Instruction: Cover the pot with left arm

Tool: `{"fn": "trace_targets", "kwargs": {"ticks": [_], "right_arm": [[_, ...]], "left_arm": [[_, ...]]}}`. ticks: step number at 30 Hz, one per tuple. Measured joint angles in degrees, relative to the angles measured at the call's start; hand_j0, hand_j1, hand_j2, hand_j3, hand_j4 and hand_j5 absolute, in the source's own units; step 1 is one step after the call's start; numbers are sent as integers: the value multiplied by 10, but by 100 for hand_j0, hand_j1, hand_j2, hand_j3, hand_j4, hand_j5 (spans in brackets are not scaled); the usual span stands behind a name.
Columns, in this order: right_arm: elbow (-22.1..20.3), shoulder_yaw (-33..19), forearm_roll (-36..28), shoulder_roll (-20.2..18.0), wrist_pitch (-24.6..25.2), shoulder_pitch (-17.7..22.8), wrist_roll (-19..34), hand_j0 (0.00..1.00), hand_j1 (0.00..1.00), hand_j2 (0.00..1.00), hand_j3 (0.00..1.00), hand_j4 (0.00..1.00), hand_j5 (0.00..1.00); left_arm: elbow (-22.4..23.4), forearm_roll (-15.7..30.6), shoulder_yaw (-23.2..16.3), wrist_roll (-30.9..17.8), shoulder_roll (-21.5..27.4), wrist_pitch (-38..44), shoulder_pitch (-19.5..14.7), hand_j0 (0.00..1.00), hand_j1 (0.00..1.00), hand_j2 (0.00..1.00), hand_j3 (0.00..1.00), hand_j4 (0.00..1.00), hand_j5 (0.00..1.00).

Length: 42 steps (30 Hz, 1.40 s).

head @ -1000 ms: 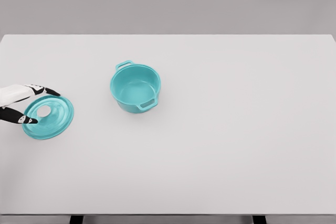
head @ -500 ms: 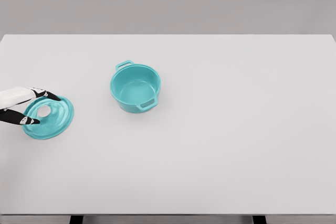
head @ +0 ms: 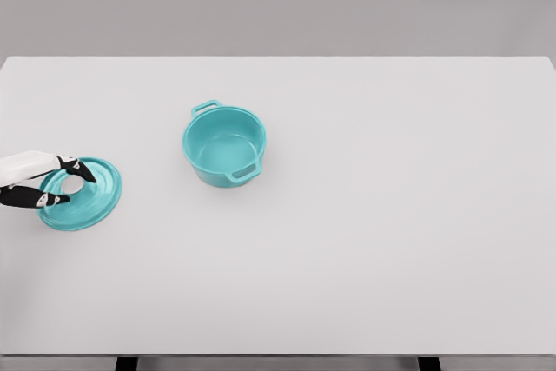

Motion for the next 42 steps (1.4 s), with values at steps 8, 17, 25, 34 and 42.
{"fn": "trace_targets", "kwargs": {"ticks": [8,17,25,34,42], "right_arm": [[0,0,0,0,0,0,0,100,100,100,100,100,100],[0,0,0,0,0,0,0,100,100,100,100,100,100],[0,0,0,0,0,0,0,100,100,100,100,100,100],[0,0,0,0,0,0,0,100,100,100,100,100,100],[0,0,0,0,0,0,0,100,100,100,100,100,100]], "left_arm": [[-1,2,-5,0,-6,2,-7,57,57,57,57,57,57],[-50,-16,-6,-5,-3,0,-15,54,54,54,54,54,54],[-96,-34,-6,-6,-1,-1,-32,54,54,54,54,54,54],[-127,-46,-5,-5,-1,-1,-56,54,54,54,54,54,54],[-136,-38,-5,-3,-1,-1,-68,54,54,54,54,54,54]]}}
